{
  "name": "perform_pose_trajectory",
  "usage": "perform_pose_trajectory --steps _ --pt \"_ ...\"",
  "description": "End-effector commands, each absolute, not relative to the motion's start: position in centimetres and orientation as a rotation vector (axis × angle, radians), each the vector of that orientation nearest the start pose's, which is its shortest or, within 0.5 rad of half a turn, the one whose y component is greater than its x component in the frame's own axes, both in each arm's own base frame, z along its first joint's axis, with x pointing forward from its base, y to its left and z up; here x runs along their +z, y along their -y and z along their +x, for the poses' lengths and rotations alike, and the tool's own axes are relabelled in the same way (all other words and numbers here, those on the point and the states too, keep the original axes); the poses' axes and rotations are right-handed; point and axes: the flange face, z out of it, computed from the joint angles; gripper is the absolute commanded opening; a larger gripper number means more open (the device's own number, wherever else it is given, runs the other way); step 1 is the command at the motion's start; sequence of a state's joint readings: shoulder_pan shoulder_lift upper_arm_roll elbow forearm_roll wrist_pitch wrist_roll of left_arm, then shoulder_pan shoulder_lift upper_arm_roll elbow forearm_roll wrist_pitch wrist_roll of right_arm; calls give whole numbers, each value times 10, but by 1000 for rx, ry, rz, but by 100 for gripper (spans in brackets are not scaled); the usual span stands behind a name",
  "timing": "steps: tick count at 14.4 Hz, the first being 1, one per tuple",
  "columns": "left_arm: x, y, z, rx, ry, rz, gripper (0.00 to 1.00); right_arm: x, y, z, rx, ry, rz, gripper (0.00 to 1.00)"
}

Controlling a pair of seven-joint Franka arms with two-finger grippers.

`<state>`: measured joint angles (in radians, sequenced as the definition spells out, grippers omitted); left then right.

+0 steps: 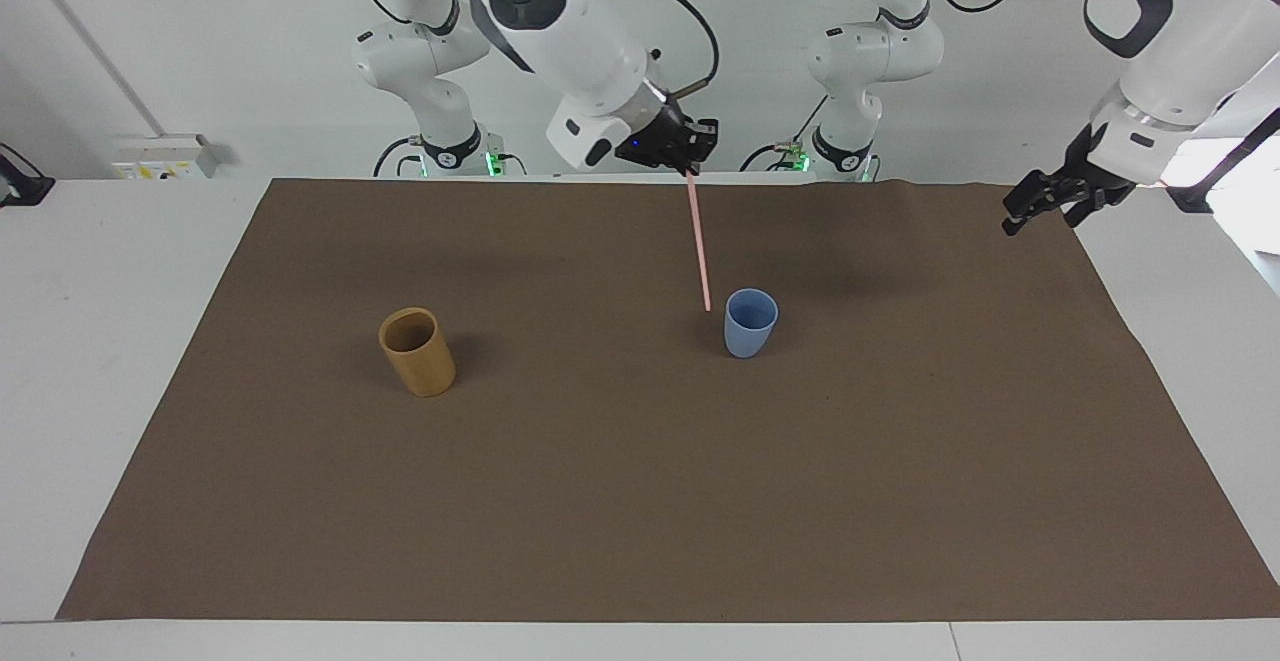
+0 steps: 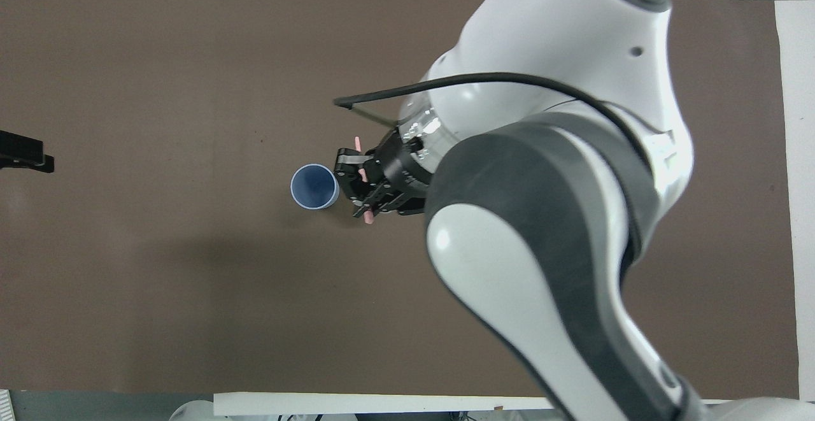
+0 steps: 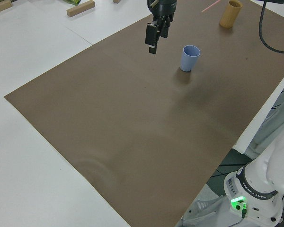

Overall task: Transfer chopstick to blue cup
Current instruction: 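Lower the chopstick into the blue cup with the right gripper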

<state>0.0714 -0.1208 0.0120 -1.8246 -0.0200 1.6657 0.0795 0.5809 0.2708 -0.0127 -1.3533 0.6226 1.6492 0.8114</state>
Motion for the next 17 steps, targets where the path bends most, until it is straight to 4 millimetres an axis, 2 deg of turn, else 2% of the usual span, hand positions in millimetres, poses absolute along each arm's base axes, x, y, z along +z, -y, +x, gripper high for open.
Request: perform_pose_trajectory --steps 1,3,5,8,9,11,15,17 --pt "576 -34 525 38 -84 -3145 100 570 -417 507 547 -557 -2438 0" --pt "583 -28 528 26 -96 -3145 100 556 -423 491 586 -662 -2412 0" --pt "585 -21 528 30 -119 -3148 100 544 -422 485 652 -805 -2302 0" --pt "586 5 528 43 -187 -3145 100 531 -421 477 641 -854 -2270 0" --pt "585 14 527 62 -184 -3147 100 521 -425 469 619 -870 -2266 0" --pt "584 26 525 88 -61 -3153 100 512 -424 464 606 -900 -2245 0" --pt "583 25 524 102 -58 -3151 100 489 -425 468 605 -942 -2244 0" --pt "583 16 521 119 -32 -3151 100 482 -432 467 585 -950 -2242 6"
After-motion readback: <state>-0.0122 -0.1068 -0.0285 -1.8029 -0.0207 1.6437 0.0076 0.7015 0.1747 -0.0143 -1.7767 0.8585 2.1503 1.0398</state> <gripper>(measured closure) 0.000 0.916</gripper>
